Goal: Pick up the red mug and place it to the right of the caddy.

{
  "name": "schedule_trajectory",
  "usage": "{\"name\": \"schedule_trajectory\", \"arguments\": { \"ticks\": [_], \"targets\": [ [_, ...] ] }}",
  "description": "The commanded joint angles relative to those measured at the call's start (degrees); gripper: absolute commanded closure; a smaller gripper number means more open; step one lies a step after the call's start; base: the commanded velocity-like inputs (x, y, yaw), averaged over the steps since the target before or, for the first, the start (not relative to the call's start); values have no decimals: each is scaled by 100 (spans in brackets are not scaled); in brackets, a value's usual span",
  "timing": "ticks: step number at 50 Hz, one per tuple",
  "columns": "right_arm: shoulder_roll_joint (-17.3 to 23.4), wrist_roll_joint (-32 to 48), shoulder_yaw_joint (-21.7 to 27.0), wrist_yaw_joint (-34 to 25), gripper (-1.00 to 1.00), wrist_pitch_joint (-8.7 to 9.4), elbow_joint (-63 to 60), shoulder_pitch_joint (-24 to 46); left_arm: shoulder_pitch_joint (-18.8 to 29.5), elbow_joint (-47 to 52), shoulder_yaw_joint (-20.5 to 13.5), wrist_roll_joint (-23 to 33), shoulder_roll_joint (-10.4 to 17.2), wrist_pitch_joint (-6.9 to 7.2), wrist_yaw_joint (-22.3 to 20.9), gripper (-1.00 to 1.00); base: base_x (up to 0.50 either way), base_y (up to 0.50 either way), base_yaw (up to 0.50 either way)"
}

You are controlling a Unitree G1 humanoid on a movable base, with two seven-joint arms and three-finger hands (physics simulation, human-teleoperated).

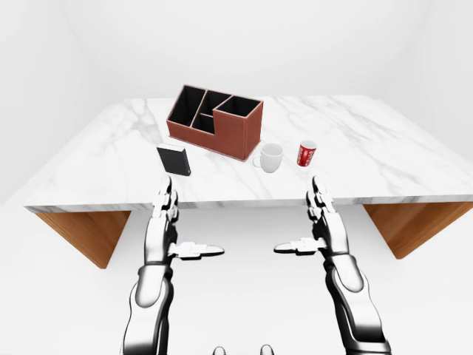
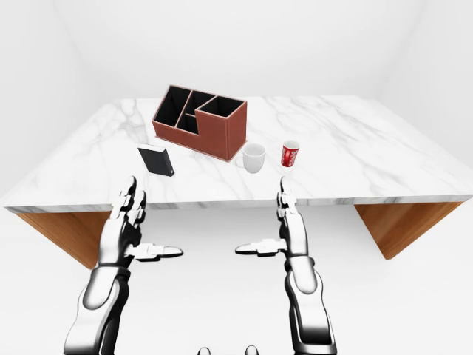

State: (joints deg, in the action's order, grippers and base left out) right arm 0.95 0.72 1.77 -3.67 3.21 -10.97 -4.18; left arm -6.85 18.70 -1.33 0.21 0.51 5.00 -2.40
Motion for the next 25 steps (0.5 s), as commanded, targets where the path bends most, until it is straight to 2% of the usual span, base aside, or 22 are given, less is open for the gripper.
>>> {"name": "schedule_trajectory", "arguments": {
  "ticks": [1,9,25],
  "targets": [
    [-7,-55,70,-63,-100,179,-617,-164,-301,918,119,91,-28,0,-67,-100,0,0,0],
    [-14,-100,127,-77,-100,179,-1052,-281,-521,1576,64,37,-36,0,-141,-100,0,0,0],
    [-77,-116,85,-107,-100,179,-2215,-669,-667,1963,131,80,-59,0,-147,-100,0,0,0]
  ]
}}
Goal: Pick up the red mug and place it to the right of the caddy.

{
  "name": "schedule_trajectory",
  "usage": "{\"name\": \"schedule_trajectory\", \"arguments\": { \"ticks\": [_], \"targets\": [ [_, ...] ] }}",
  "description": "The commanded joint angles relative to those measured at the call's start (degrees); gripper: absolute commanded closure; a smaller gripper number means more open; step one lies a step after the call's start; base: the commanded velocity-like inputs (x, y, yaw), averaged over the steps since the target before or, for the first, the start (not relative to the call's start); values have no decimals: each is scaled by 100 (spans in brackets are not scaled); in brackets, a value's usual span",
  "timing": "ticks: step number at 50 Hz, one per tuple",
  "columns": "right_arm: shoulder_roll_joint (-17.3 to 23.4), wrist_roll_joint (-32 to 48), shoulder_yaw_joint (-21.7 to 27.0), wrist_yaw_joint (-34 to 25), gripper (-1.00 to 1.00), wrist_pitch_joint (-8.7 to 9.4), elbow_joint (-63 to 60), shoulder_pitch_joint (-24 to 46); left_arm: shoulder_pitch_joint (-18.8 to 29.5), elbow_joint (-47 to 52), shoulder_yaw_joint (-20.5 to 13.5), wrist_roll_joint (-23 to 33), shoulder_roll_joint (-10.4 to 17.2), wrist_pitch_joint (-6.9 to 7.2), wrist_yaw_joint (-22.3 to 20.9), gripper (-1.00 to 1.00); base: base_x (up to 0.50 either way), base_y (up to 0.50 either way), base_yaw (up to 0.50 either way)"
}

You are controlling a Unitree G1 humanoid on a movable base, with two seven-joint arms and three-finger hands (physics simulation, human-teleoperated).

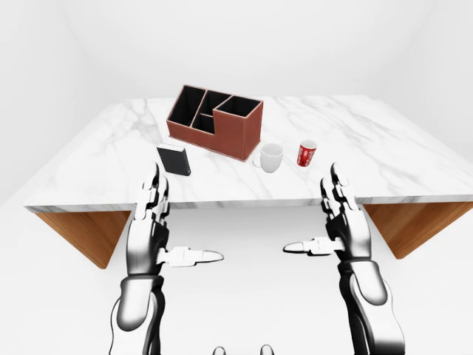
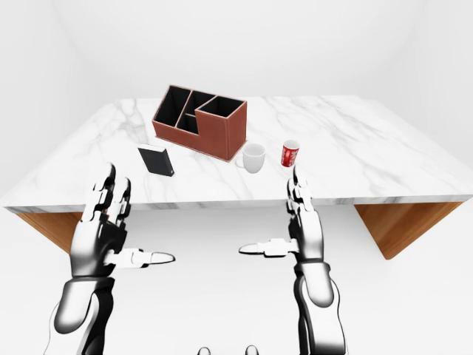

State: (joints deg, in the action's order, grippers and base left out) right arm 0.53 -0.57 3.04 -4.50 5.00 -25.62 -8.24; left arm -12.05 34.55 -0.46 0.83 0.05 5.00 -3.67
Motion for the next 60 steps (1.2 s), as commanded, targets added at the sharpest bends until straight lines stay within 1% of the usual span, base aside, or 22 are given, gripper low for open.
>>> {"name": "schedule_trajectory", "arguments": {
  "ticks": [1,11,12,15,19,20,23,47,51,60],
  "targets": [
    [-43,9,-50,-24,-100,0,-846,-289,-150,401,39,13,-11,0,-22,-100,0,0,0],
    [-65,0,-45,-62,-100,0,-1210,-409,-211,582,-24,-13,-12,0,-50,-100,0,0,0],
    [-81,10,-71,-39,-100,0,-1439,-477,-252,601,9,6,-30,0,-38,-100,0,0,0],
    [-81,31,-68,-23,-100,0,-1465,-473,-245,675,15,9,-29,0,-28,-100,0,0,0],
    [-80,34,-27,-28,-100,0,-1603,-482,-236,735,-47,-33,-32,0,-30,-100,0,0,0],
    [-90,-215,93,-160,-100,0,-1526,-437,-301,895,-216,-149,-24,0,-78,-100,35,0,0],
    [-93,-221,90,-171,-100,0,-1505,-437,-303,925,-249,-139,-54,0,-110,-100,35,0,0],
    [-96,-220,111,-172,-100,0,-1483,-427,-330,1127,-302,-128,-105,0,-166,-100,36,0,0],
    [-96,-200,98,-169,-100,0,-1436,-433,-353,1108,-244,-104,-112,0,-172,-100,36,0,0],
    [-95,-205,90,-161,-100,0,-1499,-444,-370,1231,-269,-124,-105,0,-176,-100,36,0,0]
  ]
}}
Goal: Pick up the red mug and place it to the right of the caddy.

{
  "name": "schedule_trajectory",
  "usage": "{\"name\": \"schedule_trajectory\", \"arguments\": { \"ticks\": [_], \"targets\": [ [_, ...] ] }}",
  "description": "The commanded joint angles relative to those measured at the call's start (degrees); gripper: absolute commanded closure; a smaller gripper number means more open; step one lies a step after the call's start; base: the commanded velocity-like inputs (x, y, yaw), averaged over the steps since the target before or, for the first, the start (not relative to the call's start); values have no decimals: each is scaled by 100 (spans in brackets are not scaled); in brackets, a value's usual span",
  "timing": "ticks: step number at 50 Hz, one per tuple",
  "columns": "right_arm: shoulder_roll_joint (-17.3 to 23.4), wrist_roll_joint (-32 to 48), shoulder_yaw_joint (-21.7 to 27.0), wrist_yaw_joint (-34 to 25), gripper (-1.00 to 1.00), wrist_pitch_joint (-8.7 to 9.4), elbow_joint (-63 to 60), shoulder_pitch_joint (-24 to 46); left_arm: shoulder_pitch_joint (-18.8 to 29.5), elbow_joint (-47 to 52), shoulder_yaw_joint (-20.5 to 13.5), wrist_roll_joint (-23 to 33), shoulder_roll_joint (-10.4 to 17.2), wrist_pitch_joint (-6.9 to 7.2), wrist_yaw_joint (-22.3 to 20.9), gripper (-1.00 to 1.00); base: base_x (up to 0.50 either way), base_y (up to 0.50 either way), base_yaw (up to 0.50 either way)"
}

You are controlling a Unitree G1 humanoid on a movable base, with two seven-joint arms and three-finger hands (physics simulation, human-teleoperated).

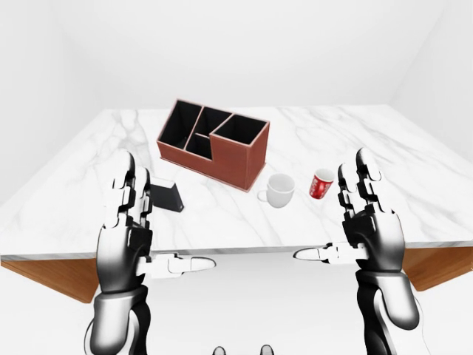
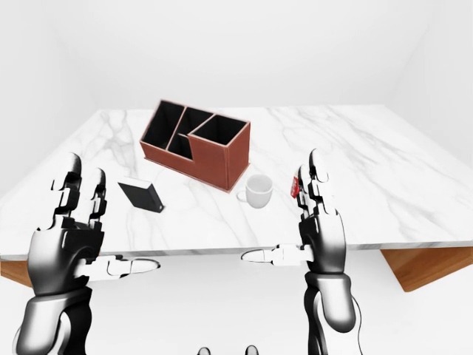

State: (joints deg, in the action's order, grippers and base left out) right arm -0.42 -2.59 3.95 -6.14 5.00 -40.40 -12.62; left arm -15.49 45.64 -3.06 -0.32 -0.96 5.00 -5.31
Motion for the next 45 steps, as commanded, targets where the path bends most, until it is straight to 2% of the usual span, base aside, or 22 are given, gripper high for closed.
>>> {"name": "schedule_trajectory", "arguments": {
  "ticks": [1,45],
  "targets": [
    [1,-5,0,0,-100,0,-26,-9,-46,85,4,1,-9,0,-17,-100,36,0,0],
    [-2,23,-17,-1,-100,0,-54,-14,-1,234,-66,-22,-9,0,-56,-100,36,0,0]
  ]
}}
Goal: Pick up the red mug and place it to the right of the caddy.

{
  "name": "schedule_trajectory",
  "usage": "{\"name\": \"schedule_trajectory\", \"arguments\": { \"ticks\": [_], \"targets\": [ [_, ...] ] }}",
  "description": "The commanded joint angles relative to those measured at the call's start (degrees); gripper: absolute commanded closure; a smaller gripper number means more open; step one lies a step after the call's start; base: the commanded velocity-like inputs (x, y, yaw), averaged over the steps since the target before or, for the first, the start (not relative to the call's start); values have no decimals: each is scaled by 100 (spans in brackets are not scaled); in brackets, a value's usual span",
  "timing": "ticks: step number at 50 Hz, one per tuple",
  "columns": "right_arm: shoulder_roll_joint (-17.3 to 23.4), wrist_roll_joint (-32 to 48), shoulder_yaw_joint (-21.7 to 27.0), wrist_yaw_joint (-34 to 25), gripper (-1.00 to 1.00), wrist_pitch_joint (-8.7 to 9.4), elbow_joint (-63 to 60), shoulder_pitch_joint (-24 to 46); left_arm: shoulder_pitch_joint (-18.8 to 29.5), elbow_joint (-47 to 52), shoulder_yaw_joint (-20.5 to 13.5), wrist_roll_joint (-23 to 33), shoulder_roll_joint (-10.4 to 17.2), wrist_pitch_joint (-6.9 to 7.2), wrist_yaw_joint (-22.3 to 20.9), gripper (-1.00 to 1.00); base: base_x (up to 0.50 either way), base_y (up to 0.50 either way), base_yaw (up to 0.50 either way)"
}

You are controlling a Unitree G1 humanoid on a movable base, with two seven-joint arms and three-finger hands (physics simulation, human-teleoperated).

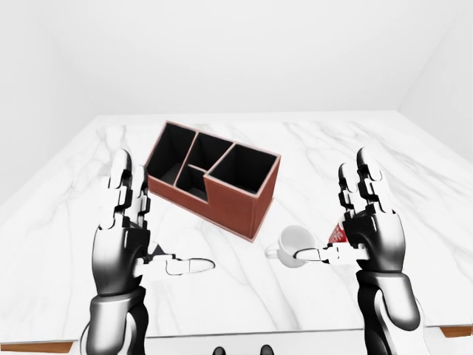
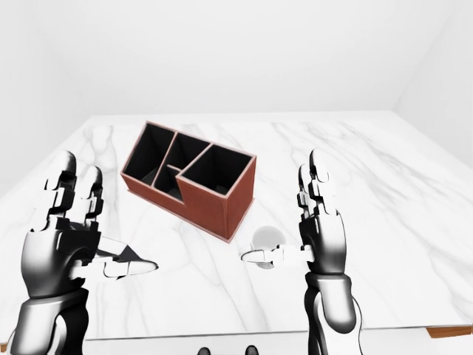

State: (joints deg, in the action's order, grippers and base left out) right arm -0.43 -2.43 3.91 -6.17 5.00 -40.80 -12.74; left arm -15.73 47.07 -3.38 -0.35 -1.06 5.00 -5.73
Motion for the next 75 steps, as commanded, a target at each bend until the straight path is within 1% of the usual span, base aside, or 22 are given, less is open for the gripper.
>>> {"name": "schedule_trajectory", "arguments": {
  "ticks": [1,19,28,43,49,60,66,70,71,74,75],
  "targets": [
    [0,8,-14,2,-100,0,-21,-6,10,82,-42,-22,-2,0,-20,-100,36,0,0],
    [-2,44,-14,26,-100,0,-60,-21,-3,202,-29,-2,-13,0,-32,-100,36,0,0],
    [-3,94,-16,44,-100,0,-30,-20,-1,100,-66,-12,-23,0,-38,-100,32,0,0],
    [-22,-219,66,-92,-100,0,-91,-60,-13,77,-79,-12,-33,0,-43,-100,0,-5,0],
    [-29,-241,105,-60,-100,0,-118,-38,-29,97,-73,-13,-31,0,-38,-100,-5,-44,0],
    [-21,-167,94,-7,-100,0,-88,-24,-16,144,-125,-41,-32,0,-55,-100,0,0,0],
    [-40,-255,145,-10,-100,0,-256,-107,-38,96,-162,-48,-41,0,-91,-100,0,0,0],
    [-36,-268,211,-68,-100,0,-459,-181,18,193,-254,-105,-43,0,-113,-100,0,0,0],
    [-36,-343,269,-90,-100,0,-726,-192,8,124,-266,-94,-52,0,-118,-100,0,0,0],
    [-29,-498,432,-224,-100,0,-985,-169,40,175,-287,-93,-56,0,-118,-100,0,0,0],
    [-16,-661,594,-287,-100,0,-1123,-103,55,201,-301,-100,-54,0,-122,-100,0,0,0]
  ]
}}
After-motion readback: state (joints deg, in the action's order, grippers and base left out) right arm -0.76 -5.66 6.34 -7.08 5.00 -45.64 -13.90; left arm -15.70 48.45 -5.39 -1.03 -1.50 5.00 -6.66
